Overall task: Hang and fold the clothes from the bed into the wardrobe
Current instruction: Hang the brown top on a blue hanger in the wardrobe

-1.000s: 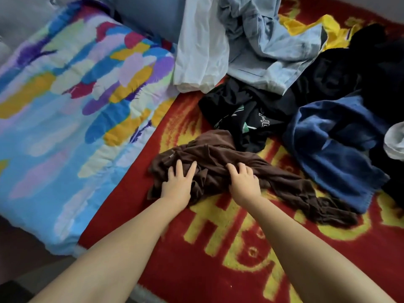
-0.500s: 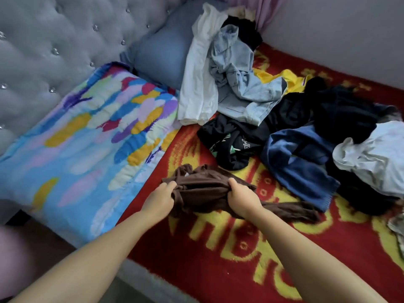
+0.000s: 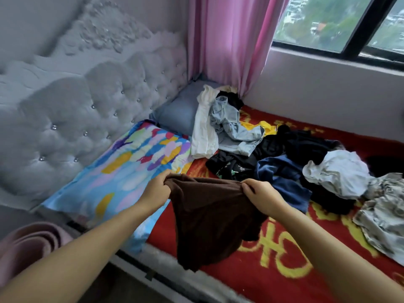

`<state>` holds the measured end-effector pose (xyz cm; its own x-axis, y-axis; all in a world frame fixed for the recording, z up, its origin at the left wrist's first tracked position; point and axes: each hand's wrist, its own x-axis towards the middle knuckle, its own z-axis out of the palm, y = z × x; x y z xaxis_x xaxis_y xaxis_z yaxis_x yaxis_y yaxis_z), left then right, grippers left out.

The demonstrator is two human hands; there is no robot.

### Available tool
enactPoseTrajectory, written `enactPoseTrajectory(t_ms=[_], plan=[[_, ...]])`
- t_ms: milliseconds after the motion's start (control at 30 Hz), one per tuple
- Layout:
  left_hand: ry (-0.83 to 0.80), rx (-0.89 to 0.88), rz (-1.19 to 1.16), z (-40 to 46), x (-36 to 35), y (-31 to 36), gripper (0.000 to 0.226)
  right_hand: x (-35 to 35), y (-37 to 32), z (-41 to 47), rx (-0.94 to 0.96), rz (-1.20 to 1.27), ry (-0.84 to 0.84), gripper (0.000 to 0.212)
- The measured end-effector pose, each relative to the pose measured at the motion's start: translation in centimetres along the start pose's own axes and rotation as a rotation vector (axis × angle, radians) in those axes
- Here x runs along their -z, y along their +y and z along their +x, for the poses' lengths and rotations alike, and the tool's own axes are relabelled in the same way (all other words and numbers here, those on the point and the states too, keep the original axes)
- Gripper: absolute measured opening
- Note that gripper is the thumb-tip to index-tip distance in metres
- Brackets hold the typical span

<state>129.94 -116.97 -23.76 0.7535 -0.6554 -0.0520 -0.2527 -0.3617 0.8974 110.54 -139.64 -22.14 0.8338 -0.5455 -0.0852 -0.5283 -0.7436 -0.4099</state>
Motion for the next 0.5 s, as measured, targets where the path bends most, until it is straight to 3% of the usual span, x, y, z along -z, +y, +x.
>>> enactPoseTrajectory(t_ms=[267, 400, 500], plan=[[0.169, 0.010, -0.284, -6.5, 7.2, 5.6, 0.053, 6.8, -6.8, -7.4, 0.298, 0.092, 0.265, 0.029], [0.195, 0.033, -0.426, -8.6, 9.8, 8.6, 0.048, 9.7, -9.1, -7.9, 0.295, 0.130, 0.174, 0.031], [0.252, 0.011, -0.490, -10.2, 12.2, 10.2, 0.037, 11.2, -10.1, -7.6, 0.337, -0.015, -0.005, 0.061]])
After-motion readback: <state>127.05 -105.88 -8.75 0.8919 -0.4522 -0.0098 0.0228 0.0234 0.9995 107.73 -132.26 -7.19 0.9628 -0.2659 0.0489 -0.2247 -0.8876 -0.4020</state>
